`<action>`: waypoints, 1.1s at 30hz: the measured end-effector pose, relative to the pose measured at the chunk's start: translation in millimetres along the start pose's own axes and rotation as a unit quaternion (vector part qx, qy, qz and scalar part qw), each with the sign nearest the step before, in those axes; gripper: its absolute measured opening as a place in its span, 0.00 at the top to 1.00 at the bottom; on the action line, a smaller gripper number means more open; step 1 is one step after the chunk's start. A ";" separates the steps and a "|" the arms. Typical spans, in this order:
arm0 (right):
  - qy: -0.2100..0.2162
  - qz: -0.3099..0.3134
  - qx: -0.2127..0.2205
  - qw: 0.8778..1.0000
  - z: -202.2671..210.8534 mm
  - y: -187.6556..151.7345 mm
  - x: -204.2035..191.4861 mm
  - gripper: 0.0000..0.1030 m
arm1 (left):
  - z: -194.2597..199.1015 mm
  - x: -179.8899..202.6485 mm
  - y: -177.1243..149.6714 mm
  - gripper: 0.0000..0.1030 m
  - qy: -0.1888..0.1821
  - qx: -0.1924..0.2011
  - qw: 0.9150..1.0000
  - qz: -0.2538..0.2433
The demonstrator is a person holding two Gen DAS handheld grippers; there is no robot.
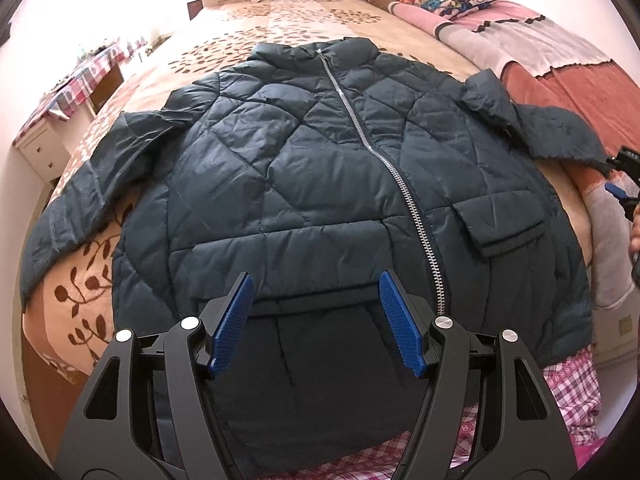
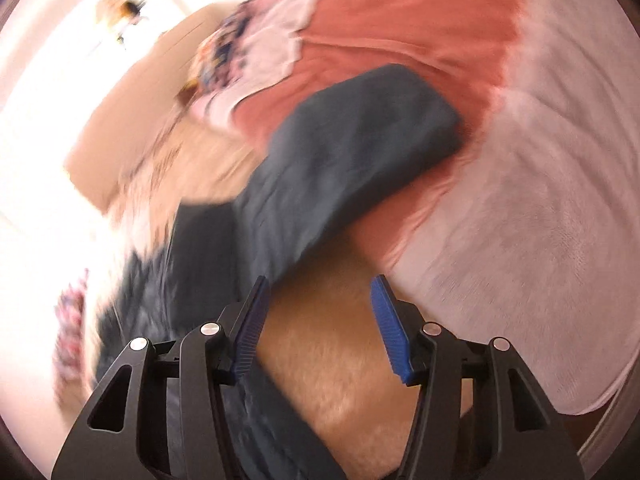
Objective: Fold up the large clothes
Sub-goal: 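Grasp the jacket sleeve with the right tool and fold it across the front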
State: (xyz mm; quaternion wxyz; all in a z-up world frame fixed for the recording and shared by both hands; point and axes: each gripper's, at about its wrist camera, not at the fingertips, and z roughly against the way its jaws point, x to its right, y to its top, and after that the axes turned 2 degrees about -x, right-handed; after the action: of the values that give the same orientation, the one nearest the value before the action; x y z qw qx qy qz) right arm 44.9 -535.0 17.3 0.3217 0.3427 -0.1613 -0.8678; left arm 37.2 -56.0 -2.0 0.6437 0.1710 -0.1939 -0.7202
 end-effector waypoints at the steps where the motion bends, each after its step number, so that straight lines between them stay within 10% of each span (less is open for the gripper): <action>1: 0.004 -0.020 -0.002 1.000 -2.3 4.5 7.2 0.47 | -0.7 0.2 0.6 0.37 0.001 0.000 1.000 0.000; 12: 0.035 -0.122 0.000 0.992 -28.8 50.8 42.2 0.48 | -7.1 1.0 5.8 0.37 0.007 -0.008 1.000 0.001; 17: 0.022 -0.123 0.014 0.992 -34.9 62.3 39.0 0.86 | -8.8 -2.0 8.5 0.37 0.005 -0.007 1.000 0.007; 26: 0.048 0.100 0.081 0.991 15.2 55.1 -83.7 0.93 | -3.4 -27.6 10.7 0.37 -0.005 0.014 0.999 0.043; 33: 0.133 0.318 0.090 0.934 44.3 -11.8 -246.9 0.93 | 6.3 -66.0 3.0 0.37 -0.015 0.041 0.995 0.090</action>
State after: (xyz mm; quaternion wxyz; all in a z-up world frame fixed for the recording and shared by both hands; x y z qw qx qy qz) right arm 146.5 -358.4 164.1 0.5673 0.4129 -0.2953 -0.6484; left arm 44.1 9.7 4.7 0.6955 0.1678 -0.2475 -0.6534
